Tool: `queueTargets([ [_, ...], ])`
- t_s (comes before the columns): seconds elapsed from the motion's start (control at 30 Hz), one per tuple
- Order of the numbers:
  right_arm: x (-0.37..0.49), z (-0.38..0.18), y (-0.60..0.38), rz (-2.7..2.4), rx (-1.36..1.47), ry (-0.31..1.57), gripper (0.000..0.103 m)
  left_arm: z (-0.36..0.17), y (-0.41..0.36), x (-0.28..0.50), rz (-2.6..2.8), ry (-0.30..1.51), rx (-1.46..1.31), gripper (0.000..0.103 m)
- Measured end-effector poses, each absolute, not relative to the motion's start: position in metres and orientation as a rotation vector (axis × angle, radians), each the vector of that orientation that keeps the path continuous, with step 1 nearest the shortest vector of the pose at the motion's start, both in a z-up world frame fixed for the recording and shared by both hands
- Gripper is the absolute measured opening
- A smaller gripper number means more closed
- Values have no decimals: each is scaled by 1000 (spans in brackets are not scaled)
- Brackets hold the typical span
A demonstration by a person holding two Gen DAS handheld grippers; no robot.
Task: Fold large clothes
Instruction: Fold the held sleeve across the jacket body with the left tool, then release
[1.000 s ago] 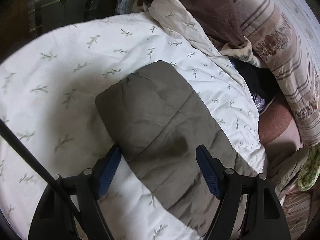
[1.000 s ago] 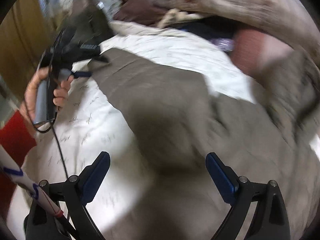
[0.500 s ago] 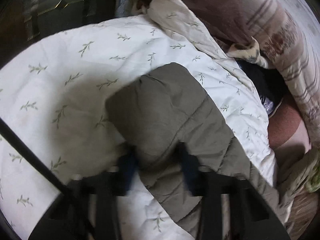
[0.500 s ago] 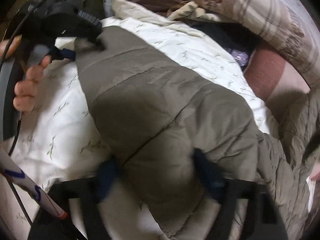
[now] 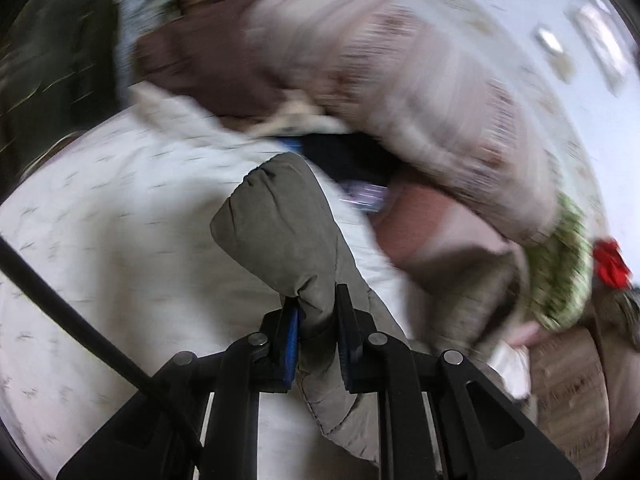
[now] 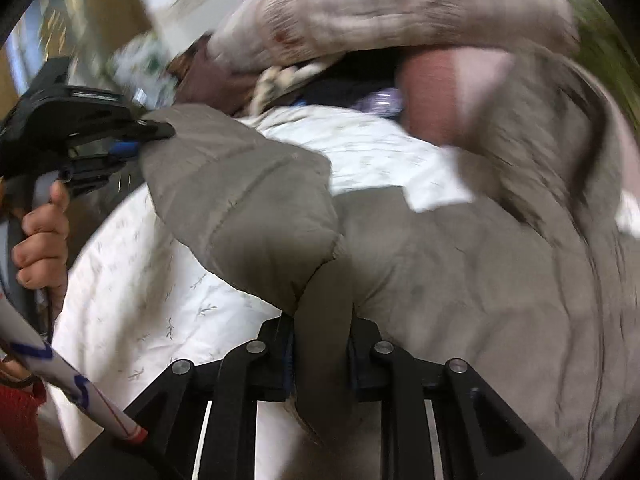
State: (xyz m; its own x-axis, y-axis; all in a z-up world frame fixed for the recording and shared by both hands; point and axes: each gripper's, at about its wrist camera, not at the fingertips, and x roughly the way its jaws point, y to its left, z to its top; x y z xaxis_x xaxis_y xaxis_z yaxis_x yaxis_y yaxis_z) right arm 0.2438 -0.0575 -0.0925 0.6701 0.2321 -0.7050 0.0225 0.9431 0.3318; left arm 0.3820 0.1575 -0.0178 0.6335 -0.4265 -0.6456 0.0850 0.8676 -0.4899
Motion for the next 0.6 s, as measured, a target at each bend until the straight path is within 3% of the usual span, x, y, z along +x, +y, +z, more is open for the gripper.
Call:
queueTargets([
  [0.3,171,-129,-163,103,653,872,25,2,-33,330,-602,888,-254,16],
  [0.4,133,-130,-199,61,711,841,33,-16,-88,310,-615,922,-148,20],
  [0.43,122,-130,-212,41,729,821,41,-22,-99,301,-611,923,-121,21],
  [0.47,111,-128,-226,16,746,803,56,-26,-107,297,-609,925,-102,28],
  [0.53,92,-125,-253,-40,768,766,75,-35,-119,285,-630,938,-80,47],
  [0.6,82,-119,-274,-97,751,752,76,-37,-124,272,-669,939,-89,62],
])
